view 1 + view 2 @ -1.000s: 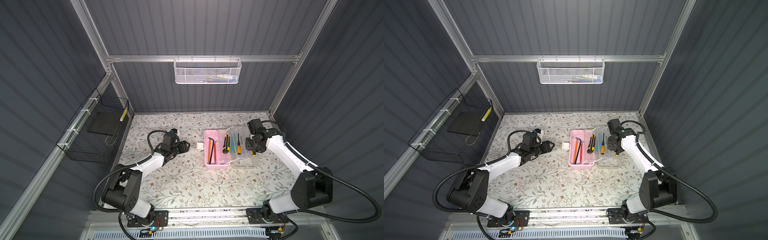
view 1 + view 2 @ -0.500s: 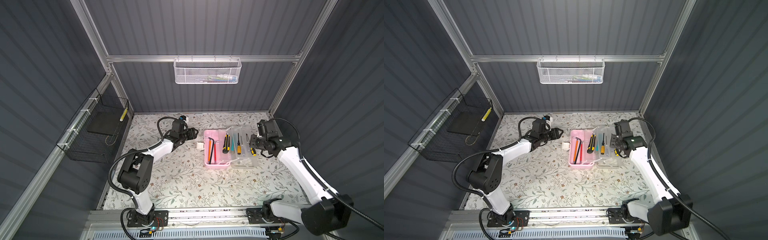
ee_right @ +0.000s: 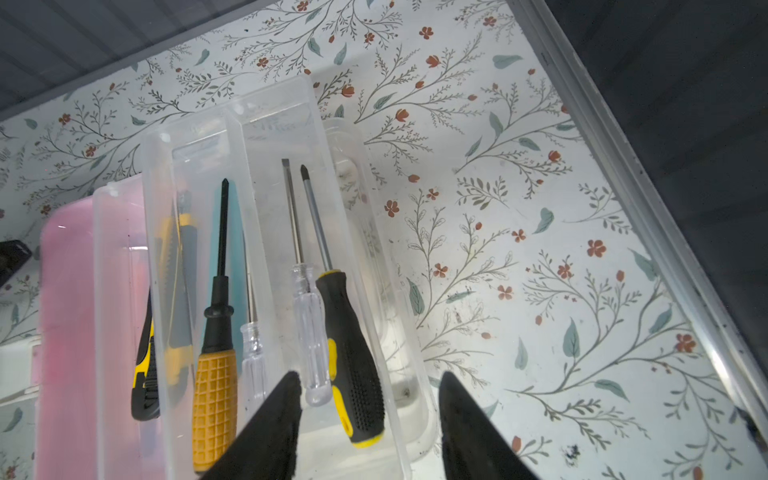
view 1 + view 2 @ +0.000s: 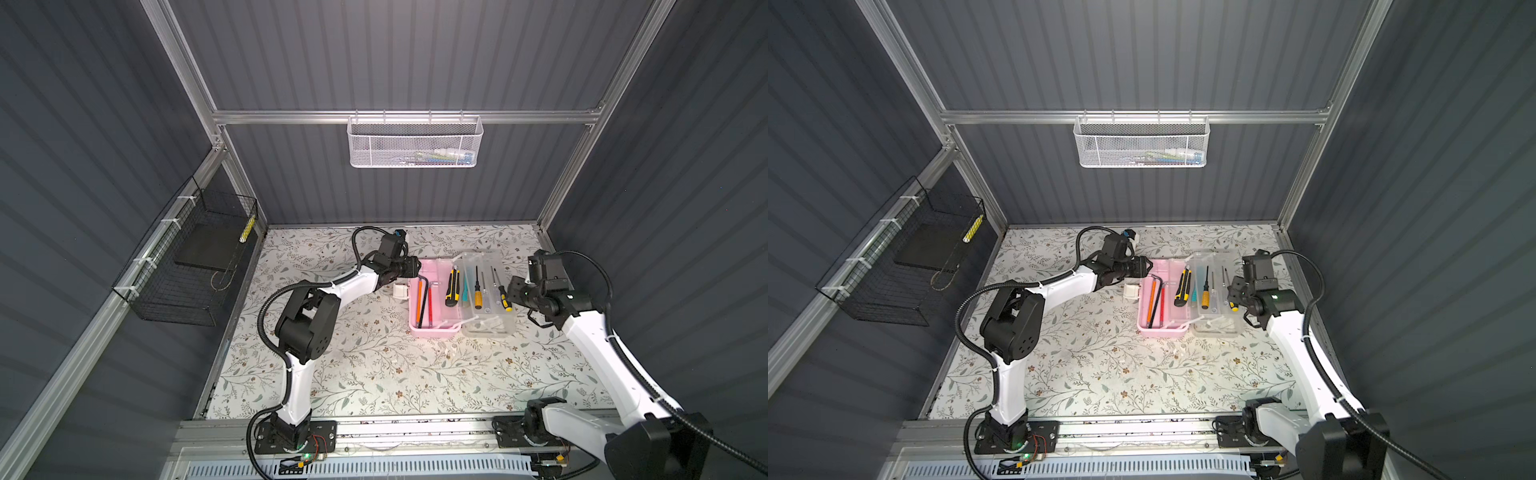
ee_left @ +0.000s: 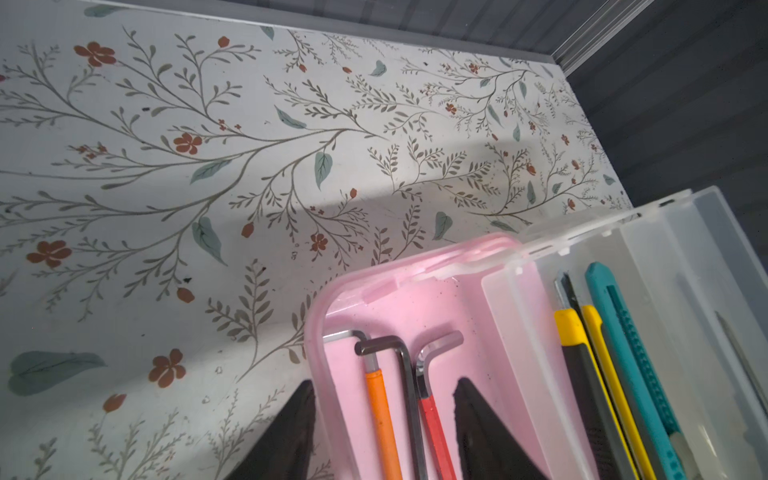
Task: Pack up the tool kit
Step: 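Grasp the pink box rim with left gripper while right gripper reaches lid edge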
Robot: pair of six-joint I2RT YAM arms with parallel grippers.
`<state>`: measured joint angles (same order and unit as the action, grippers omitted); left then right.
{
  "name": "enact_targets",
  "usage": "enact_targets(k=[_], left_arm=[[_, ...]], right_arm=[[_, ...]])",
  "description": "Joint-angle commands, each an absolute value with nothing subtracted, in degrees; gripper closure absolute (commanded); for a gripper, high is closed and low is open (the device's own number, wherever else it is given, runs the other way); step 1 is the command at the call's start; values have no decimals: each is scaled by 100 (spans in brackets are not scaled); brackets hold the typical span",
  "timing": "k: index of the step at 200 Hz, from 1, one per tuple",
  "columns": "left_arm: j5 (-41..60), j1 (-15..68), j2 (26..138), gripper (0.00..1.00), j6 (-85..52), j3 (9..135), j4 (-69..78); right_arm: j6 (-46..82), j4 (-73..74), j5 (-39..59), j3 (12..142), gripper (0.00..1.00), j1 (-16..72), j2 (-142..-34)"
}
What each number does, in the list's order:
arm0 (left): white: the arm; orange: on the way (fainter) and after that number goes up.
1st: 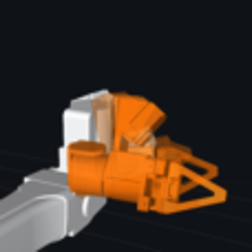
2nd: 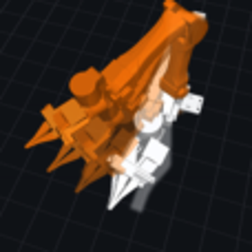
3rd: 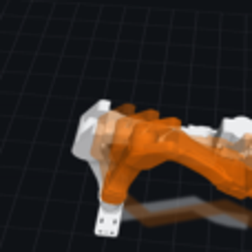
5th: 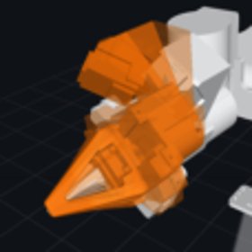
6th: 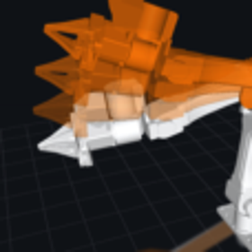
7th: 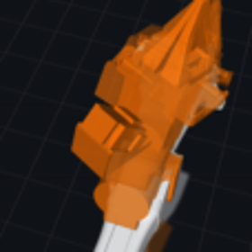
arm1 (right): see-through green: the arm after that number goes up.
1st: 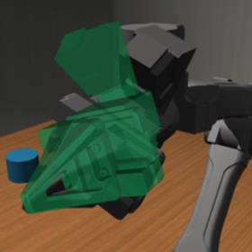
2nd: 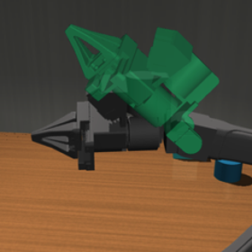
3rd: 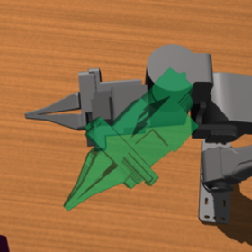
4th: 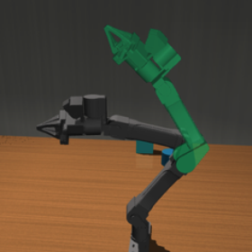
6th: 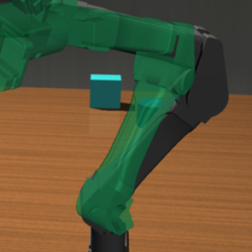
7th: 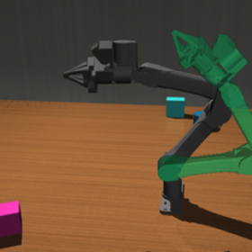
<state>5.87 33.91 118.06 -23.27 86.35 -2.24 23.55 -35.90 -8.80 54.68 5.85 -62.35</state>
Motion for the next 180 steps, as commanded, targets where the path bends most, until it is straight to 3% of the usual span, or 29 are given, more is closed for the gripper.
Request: enact_targets(k=[1, 62, 118, 180], left_arm=[[129, 3395, 12006, 47, -2120, 9003, -773], [-163, 3472, 12362, 49, -2085, 9365, -1072], [-126, 3480, 12750, 60, -2188, 9776, -1236], [-558, 3480, 12627, 93, -2336, 9626, -1265]], right_arm=[[2647, -3400, -446, 5294, 45, 382, -5944], [2907, -3244, -155, 4933, 45, 158, -5891], [3469, -3174, 127, 4205, 44, -532, -5034], [3913, -2781, 1420, 3239, 45, -1305, -4530]])
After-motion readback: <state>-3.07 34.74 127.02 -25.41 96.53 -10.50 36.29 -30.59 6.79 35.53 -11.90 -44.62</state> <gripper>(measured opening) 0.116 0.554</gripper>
